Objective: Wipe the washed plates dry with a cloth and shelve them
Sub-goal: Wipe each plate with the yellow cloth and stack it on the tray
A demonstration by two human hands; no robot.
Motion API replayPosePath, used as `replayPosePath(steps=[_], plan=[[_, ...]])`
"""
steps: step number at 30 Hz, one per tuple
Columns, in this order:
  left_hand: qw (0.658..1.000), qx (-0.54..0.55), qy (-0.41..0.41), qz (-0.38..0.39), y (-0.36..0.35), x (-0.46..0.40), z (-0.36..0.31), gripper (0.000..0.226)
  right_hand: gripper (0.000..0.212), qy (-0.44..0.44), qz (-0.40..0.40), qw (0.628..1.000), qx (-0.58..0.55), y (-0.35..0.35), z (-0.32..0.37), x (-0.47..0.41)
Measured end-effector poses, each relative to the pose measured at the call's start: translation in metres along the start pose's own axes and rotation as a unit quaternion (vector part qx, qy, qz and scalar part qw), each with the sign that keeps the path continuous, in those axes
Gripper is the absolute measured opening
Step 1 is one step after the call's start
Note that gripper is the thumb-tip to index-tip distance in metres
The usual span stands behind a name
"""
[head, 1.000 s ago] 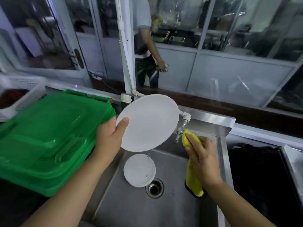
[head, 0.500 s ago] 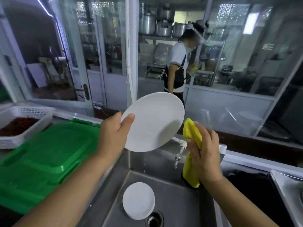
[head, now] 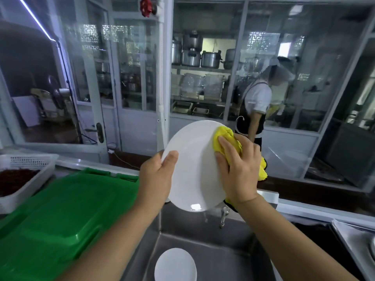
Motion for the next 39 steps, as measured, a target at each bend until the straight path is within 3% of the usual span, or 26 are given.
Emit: replayPosePath(steps=[8, 13, 16, 20, 28, 31, 36, 39], plan=[[0.998, 0.049, 0.036, -0.024, -0.005, -0.012, -0.006, 0.043, 0.041, 0.144, 0.07, 0.986, -0.038, -0.014, 0.07, 0.014], [0.998, 0.05, 0.04, -0.019, 0.001, -0.02, -0.011, 0.038, 0.042, 0.213, 0.125, 0.969, -0.013, -0.009, 0.053, 0.053], [0.998, 0.034, 0.044, 0.002, 0.0, -0.018, -0.007, 0.045, 0.043, 0.153, 0.125, 0.98, 0.023, -0.003, 0.016, 0.048], [0.997, 0.029, 0.054, 0.036, -0.01, -0.012, -0.002, 0.075, 0.042, 0.065, 0.111, 0.99, 0.055, -0.002, -0.009, 0.014], [0.998, 0.015, 0.023, 0.049, -0.039, -0.004, -0.006, 0.041, 0.045, 0.092, 0.085, 0.992, 0.015, -0.019, 0.057, -0.014], [0.998, -0.002, 0.002, 0.063, -0.039, -0.004, -0.008, 0.041, 0.044, 0.094, 0.096, 0.991, 0.012, -0.016, 0.053, -0.032], [0.999, 0.005, -0.006, 0.049, -0.029, -0.001, -0.015, 0.029, 0.047, -0.011, 0.088, 0.995, 0.042, -0.002, 0.011, -0.048], [0.998, 0.055, -0.02, 0.028, -0.026, 0.005, -0.021, 0.023, 0.05, -0.165, 0.084, 0.983, 0.005, 0.007, -0.015, -0.032]])
Point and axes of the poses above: each hand's wrist, its own x-axis away from the middle knuckle, its own y-axis out of the back of the hand, z = x × y, the point moved 6 cm from there along -x, towards the middle knuckle, and after that the axes turned 1 degree about x, right-handed, at the moved point
